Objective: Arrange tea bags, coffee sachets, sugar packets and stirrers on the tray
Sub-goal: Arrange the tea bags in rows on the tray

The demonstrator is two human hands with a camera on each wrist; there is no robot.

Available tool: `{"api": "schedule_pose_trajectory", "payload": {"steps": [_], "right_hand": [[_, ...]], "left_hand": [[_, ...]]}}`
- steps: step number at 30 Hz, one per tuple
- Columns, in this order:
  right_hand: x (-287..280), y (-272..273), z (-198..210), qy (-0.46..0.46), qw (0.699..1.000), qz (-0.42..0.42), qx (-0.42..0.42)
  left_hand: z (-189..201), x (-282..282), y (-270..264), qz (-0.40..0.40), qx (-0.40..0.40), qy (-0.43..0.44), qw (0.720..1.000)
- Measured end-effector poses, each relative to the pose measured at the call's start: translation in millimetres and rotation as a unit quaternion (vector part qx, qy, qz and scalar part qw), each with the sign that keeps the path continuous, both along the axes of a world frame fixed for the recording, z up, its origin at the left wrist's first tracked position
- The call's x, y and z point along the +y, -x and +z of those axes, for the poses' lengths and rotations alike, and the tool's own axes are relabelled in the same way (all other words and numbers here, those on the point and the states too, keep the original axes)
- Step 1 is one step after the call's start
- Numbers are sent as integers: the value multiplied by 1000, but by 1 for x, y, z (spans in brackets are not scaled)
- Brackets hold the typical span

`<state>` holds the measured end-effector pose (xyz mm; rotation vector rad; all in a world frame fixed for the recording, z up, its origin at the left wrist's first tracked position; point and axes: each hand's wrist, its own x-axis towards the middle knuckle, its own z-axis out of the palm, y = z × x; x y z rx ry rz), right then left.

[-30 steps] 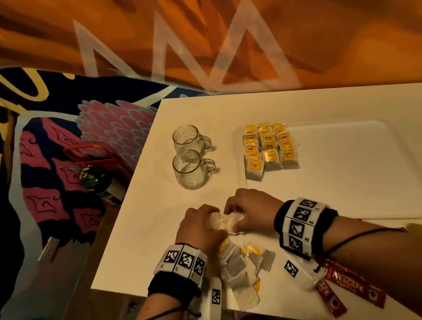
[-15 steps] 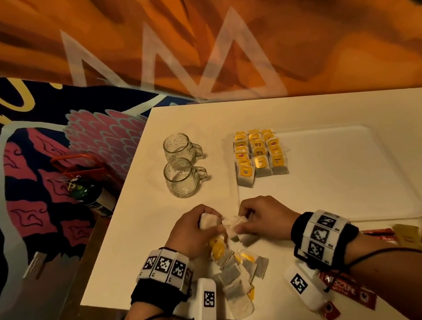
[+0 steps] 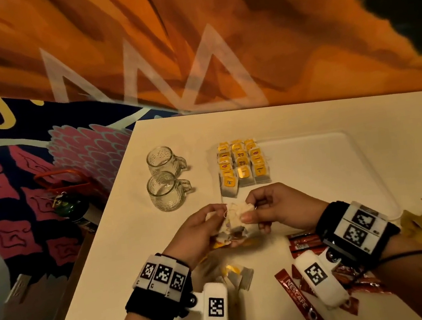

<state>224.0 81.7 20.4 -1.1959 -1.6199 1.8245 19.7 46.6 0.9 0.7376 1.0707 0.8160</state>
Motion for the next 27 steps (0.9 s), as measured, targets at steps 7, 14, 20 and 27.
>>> {"api": "schedule_pose_trajectory", "payload": {"steps": [7, 14, 20, 27], "right_hand": [[2, -4, -7, -28, 998, -47, -31], [0, -14, -6, -62, 991, -117, -33], [0, -25, 6, -74, 990, -119, -20], [-2, -22, 9, -154, 958, -211, -121]], "left_hand": [[0, 1, -23, -11, -38, 9, 999], [-5, 2, -26, 55, -41, -4, 998], [-3, 3, -24, 99, -77, 4, 992], [-4, 6, -29, 100, -31, -35, 994]]}}
